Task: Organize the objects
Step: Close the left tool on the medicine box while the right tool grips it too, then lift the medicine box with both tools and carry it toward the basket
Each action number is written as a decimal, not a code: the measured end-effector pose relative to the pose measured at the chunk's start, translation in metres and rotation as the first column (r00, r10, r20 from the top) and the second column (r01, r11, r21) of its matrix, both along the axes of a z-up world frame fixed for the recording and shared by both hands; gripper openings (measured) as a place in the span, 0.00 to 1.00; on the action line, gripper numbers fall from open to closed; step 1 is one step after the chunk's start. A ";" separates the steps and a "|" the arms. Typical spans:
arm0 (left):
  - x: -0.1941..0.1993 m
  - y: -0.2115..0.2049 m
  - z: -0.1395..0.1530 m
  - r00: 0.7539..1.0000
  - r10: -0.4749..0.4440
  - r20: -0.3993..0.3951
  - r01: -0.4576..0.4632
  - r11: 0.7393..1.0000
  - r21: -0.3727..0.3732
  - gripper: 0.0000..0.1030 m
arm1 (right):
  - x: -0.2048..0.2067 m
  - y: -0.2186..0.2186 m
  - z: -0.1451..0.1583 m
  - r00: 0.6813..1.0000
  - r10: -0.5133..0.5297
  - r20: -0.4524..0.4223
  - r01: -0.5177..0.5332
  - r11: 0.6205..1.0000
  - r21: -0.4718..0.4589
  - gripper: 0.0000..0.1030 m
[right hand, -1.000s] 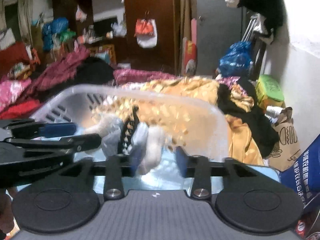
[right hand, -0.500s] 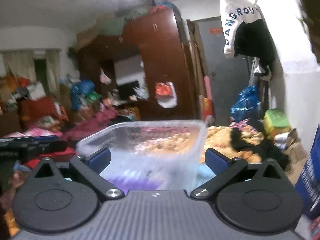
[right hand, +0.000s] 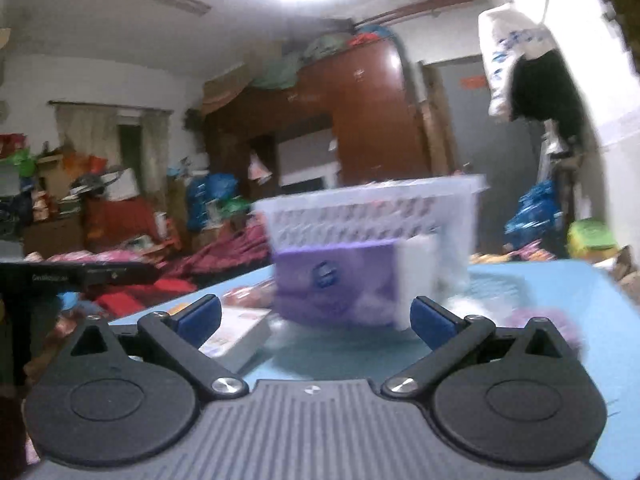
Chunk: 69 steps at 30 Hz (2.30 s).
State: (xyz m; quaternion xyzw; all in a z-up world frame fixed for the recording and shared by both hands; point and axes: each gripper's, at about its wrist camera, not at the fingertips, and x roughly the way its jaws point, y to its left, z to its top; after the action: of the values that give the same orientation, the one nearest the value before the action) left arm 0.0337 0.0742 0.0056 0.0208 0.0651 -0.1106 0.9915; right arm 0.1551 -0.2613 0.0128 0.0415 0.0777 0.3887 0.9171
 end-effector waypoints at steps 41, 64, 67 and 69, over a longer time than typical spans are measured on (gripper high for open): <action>0.009 0.027 -0.064 0.973 -0.215 -0.088 0.211 0.976 -0.052 0.48 | -0.008 0.043 -0.022 0.987 0.157 0.021 -0.153 0.980 -0.125 0.64; -0.005 0.010 -0.049 0.985 -0.173 -0.001 0.173 0.985 -0.009 0.47 | -0.014 0.037 -0.012 0.989 0.122 0.084 -0.110 0.984 -0.139 0.55; -0.008 0.008 -0.045 0.985 -0.174 0.013 0.174 0.985 -0.004 0.47 | -0.015 0.037 -0.009 0.988 0.121 0.094 -0.107 0.985 -0.139 0.55; -0.009 0.007 -0.043 0.985 -0.173 0.024 0.173 0.985 -0.001 0.47 | -0.016 0.037 -0.006 0.987 0.118 0.106 -0.103 0.985 -0.140 0.54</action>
State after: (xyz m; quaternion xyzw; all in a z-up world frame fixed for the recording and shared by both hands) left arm 0.0244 0.0816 -0.0370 0.0262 0.0510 -0.1963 0.9789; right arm 0.1386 -0.2247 0.0064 -0.0470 0.0536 0.4346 0.8978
